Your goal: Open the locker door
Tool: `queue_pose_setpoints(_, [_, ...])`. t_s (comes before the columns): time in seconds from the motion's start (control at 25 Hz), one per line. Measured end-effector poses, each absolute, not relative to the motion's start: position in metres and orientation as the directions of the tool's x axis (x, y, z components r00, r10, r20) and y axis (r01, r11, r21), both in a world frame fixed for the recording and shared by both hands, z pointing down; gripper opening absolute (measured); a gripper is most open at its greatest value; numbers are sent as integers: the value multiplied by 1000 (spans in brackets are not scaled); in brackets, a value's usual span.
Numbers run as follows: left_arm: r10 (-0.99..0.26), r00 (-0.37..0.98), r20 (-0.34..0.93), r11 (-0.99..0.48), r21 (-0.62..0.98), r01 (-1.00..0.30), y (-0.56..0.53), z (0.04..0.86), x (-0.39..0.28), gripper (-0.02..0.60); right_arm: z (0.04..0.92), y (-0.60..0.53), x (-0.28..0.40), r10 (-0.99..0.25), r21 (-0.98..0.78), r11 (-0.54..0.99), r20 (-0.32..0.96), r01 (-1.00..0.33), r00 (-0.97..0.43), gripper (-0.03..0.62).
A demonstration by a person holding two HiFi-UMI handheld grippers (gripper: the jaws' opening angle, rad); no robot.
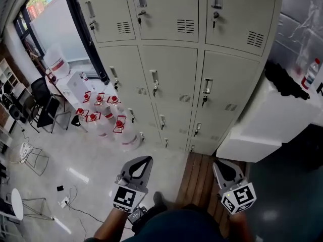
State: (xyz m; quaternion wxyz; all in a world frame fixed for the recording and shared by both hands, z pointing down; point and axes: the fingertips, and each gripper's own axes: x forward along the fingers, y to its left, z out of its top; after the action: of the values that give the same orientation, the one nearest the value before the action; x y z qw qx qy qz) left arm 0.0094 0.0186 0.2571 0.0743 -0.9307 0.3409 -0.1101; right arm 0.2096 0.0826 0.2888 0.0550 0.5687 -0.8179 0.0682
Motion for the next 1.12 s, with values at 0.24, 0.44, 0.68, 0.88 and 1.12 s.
queue_pose_setpoints(0.24, [-633, 758, 158, -773, -191, -605, -58, 279, -36, 17, 299, 16, 158, -928, -66, 330, 161, -942, -337, 37])
queue_pose_setpoints(0.44, [-648, 746, 153, -760, -176, -625, -109, 287, -87, 17, 289, -33, 114, -929, -36, 337, 153, -941, -338, 37])
queue_pose_setpoints(0.68, [-671, 725, 154, -741, -161, -651, -161, 305, -145, 17, 279, -79, 53, -916, 1, 376, 149, -927, -372, 37])
queue_pose_setpoints(0.88, [-679, 712, 180, -734, -155, -661, -201, 330, -170, 17, 284, -118, 28, -906, 20, 397, 165, -918, -389, 37])
queue_pose_setpoints(1.12, [-708, 672, 217, -703, -128, -699, -251, 372, -173, 17, 310, -166, 29, -897, 5, 403, 199, -915, -394, 37])
